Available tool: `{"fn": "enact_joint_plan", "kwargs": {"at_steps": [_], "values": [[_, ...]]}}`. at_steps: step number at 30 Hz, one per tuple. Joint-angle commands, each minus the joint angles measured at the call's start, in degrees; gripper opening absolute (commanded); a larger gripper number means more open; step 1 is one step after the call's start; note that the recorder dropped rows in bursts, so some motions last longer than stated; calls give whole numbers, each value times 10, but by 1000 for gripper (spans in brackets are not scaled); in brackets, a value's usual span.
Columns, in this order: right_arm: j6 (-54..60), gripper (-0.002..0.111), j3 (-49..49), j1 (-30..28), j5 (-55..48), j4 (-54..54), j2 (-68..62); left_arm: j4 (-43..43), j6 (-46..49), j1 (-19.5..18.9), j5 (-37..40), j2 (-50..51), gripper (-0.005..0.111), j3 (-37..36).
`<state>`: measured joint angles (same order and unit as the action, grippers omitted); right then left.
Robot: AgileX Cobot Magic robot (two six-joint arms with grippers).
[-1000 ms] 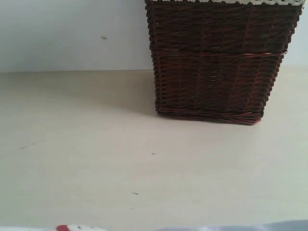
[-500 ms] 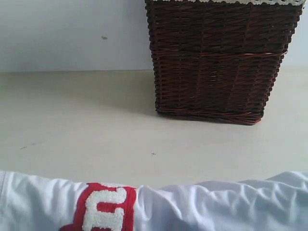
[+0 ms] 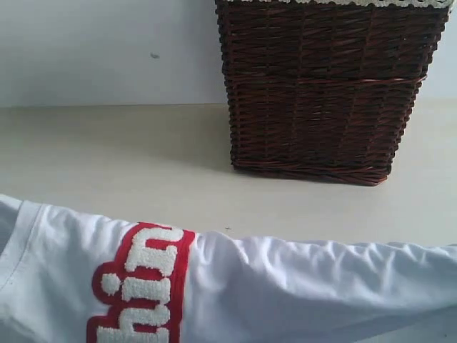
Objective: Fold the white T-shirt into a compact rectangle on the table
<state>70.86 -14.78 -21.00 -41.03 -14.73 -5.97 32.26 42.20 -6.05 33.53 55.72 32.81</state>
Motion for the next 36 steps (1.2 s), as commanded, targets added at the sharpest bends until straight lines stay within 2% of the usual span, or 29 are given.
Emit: {"fn": "enact_joint_plan", "kwargs": {"at_steps": [1, 4, 8, 12, 18, 23, 25, 28, 32, 34, 36], "values": [[108, 0, 35, -3, 37, -52, -50, 12, 13, -2, -50, 47, 0, -2], [166, 0, 49, -3, 67, -62, -87, 21, 13, -2, -68, 72, 0, -2], [175, 0, 51, -3, 160, -70, -139, 31, 13, -2, -118, 104, 0, -2], [175, 0, 51, -3, 275, -137, -208, 32, 13, -2, -168, 145, 0, -2], [175, 0, 51, -3, 346, -212, -339, 32, 13, 5, -212, 209, 0, -2], [175, 0, 51, -3, 418, -214, -424, 31, 13, 26, -283, 250, 0, -2], [175, 4, 51, -3, 444, -214, -451, 31, 13, 28, -297, 263, 0, -2], [174, 18, 48, -3, 473, -214, -484, 31, 13, 28, -301, 280, 1, 0], [159, 40, 30, -3, 473, -214, -508, 31, 13, 28, -311, 299, 16, 1], [139, 44, 18, -3, 473, -214, -514, 31, 12, 28, -313, 311, 29, 7], [114, 45, 6, -3, 473, -214, -515, 31, 10, 28, -314, 322, 47, 14]]}}
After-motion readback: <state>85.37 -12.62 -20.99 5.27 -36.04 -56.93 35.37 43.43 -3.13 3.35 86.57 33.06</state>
